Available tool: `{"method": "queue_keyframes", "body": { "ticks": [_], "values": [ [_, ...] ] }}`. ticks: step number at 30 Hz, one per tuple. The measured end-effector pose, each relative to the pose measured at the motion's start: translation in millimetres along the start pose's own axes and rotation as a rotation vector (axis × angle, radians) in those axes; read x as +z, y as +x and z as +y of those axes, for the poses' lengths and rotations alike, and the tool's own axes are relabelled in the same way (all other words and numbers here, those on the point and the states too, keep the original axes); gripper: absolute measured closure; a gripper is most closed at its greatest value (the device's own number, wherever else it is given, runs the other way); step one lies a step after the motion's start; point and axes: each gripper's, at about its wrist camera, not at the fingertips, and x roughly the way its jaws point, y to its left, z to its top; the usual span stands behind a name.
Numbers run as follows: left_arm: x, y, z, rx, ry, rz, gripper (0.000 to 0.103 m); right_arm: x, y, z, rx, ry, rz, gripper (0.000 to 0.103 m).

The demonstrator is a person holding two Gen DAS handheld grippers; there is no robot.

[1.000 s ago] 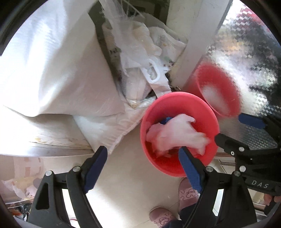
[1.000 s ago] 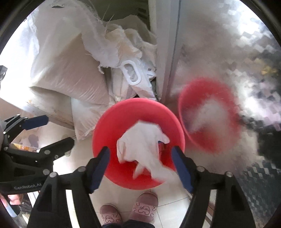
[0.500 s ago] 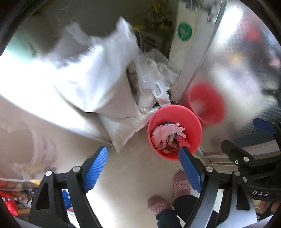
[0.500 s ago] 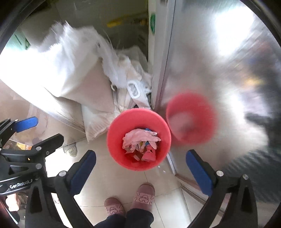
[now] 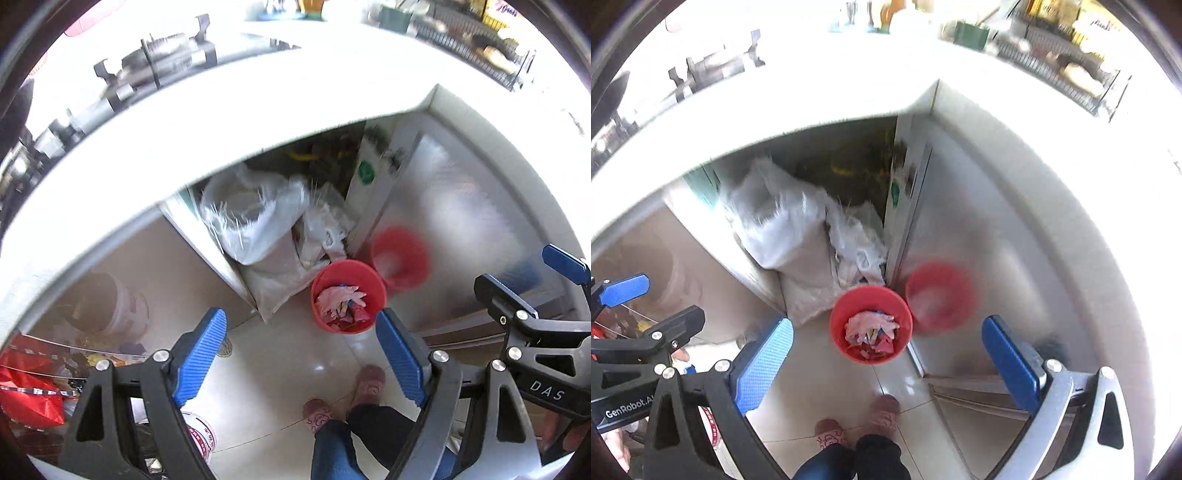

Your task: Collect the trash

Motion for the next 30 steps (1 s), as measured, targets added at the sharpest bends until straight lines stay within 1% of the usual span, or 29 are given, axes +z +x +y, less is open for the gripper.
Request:
{"method": "queue_keyframes", "body": {
  "ticks": [2,4,6,9,13,16,19,23,27,30],
  "values": [
    [4.0,-24.5,-3.2,-0.011,0.004,-0.017,0.021,4.8,-26.1,-5.7,-0.010,0.008,-0.019,0.001],
    [6.9,-45.4,-7.3,-0.036,0.006,-0.031,0.021,8.4,-51.9,-10.1,-0.007,0.011,-0.052,0.001],
    [11.0,-65.5,-11.3,-0.057,0.010,-0.047,0.021,9.8,-75.4,-17.6,-0.024,0.020,-0.080,0.001],
    [10.8,-96.6,-24.8,-0.049,0.026,-0.094,0.021,8.8,-103.8,-27.5,-0.047,0.045,-0.113,0.001],
    [4.1,-135.2,-43.7,-0.034,0.033,-0.151,0.021,4.5,-140.9,-40.3,-0.056,0.072,-0.163,0.001],
    [-8.8,-163.9,-58.0,-0.035,0.037,-0.200,0.021,-5.2,-168.0,-49.2,-0.056,0.061,-0.213,0.001],
    [-22.8,-186.0,-71.3,-0.042,0.042,-0.220,0.021,-19.8,-191.4,-57.4,-0.063,0.053,-0.249,0.001],
    [-49.5,-218.1,-92.2,-0.034,0.039,-0.252,0.021,-43.4,-220.4,-72.3,-0.065,0.053,-0.298,0.001],
    [-76.8,-243.1,-111.6,-0.032,0.030,-0.277,0.021,-67.6,-247.3,-82.1,-0.068,0.051,-0.330,0.001],
    [-93.1,-257.8,-123.4,-0.027,0.041,-0.297,0.021,-80.0,-259.2,-89.4,-0.072,0.054,-0.340,0.001]
  ]
}}
